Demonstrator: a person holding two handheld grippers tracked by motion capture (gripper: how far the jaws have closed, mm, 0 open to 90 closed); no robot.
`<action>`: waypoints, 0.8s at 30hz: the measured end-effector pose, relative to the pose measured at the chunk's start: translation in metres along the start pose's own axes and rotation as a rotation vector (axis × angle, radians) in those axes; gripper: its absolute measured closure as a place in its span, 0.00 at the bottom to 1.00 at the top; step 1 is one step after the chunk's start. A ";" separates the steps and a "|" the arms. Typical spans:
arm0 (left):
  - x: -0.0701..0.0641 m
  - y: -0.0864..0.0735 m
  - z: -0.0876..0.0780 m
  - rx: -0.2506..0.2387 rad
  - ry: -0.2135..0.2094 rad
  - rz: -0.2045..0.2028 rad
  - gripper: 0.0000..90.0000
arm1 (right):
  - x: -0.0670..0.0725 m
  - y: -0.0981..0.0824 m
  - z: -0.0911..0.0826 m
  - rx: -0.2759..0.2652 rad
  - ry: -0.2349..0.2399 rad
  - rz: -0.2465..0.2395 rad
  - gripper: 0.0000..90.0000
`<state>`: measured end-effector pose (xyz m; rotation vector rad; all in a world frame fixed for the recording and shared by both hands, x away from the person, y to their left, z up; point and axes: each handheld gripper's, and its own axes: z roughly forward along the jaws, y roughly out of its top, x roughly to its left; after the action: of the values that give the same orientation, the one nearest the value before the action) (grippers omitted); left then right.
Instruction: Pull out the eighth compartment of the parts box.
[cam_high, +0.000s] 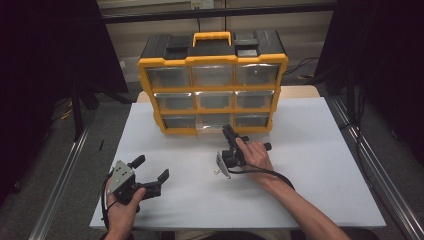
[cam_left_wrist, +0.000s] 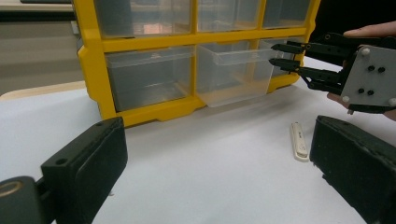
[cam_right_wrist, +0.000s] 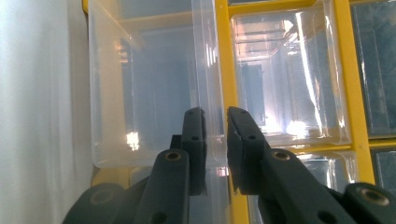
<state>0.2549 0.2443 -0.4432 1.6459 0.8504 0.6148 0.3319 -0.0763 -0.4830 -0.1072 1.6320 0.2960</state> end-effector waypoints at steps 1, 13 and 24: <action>0.000 0.000 0.000 -0.001 0.003 0.004 0.05 | -0.001 0.000 0.000 -0.003 0.001 -0.004 0.87; 0.000 0.001 -0.001 -0.008 0.008 -0.003 0.05 | -0.003 -0.001 -0.006 -0.019 0.017 -0.007 0.87; -0.001 0.000 -0.001 0.000 0.007 -0.003 0.05 | -0.002 -0.002 -0.012 -0.029 0.022 -0.016 0.87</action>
<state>0.2539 0.2444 -0.4424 1.6428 0.8581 0.6189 0.3209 -0.0811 -0.4805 -0.1464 1.6479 0.3069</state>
